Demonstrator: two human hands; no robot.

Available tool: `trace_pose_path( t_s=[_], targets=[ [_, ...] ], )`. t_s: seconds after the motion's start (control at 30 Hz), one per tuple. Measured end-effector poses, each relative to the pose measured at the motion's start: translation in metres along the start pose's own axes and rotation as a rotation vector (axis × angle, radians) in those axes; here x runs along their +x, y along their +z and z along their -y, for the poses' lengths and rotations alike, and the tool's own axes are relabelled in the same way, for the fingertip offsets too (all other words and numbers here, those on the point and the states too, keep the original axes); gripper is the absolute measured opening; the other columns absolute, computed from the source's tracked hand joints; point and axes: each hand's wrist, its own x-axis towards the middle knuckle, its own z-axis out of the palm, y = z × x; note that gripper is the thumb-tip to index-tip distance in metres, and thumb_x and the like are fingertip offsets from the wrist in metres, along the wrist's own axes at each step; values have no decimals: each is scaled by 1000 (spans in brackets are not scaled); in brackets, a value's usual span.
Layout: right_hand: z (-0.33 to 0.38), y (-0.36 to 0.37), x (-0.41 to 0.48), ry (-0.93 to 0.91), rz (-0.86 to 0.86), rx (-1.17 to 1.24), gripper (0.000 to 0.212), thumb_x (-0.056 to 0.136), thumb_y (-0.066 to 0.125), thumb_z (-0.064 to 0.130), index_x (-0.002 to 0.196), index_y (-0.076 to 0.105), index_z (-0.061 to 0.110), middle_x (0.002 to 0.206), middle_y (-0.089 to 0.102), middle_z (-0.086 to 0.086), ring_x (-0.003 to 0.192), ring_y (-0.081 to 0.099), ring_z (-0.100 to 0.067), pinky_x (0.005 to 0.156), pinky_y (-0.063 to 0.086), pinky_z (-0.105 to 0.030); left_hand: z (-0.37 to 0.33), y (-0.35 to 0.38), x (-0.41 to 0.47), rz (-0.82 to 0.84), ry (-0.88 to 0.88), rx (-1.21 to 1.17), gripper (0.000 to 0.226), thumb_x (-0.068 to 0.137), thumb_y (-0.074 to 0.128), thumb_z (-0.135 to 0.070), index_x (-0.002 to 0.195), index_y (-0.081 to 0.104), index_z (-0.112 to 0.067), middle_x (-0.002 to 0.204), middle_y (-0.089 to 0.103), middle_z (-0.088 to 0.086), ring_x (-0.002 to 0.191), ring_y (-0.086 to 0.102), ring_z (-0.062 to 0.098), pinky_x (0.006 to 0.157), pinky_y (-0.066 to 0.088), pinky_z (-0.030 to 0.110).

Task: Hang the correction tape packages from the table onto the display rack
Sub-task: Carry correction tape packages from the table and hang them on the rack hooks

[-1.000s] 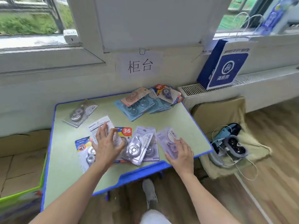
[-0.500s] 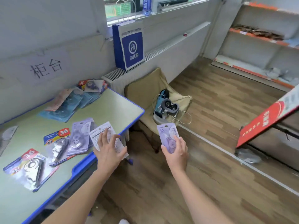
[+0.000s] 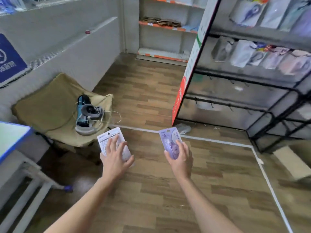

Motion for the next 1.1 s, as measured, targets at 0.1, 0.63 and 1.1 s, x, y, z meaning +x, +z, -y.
trace_pose_path(
  t_s=[0.1,0.63,1.1],
  targets=[
    [-48,-43,23,59,-54,-25,56,74,79,27,124,60,8,134,51,-15,126,46,-31,99,37,-42,-65,32,12,44,124,-22,49,79,69,-39,122,54,-21,155,20,1,144,8,22,93,29,47],
    [-199,-168,187,158,-336,-91,54,73,81,23,119,60,5,120,59,-10,109,56,-29,85,49,-45,-301,168,149,193,517,-69,44,82,64,-41,119,51,-24,156,15,0,143,0,18,101,22,50],
    [-295,-259,386,139,-485,-123,53,75,78,29,119,58,7,117,58,-10,106,54,-29,83,50,-43,-513,239,283,163,666,-125,43,83,63,-37,122,48,-27,156,13,0,142,-2,16,106,16,57]
  ],
)
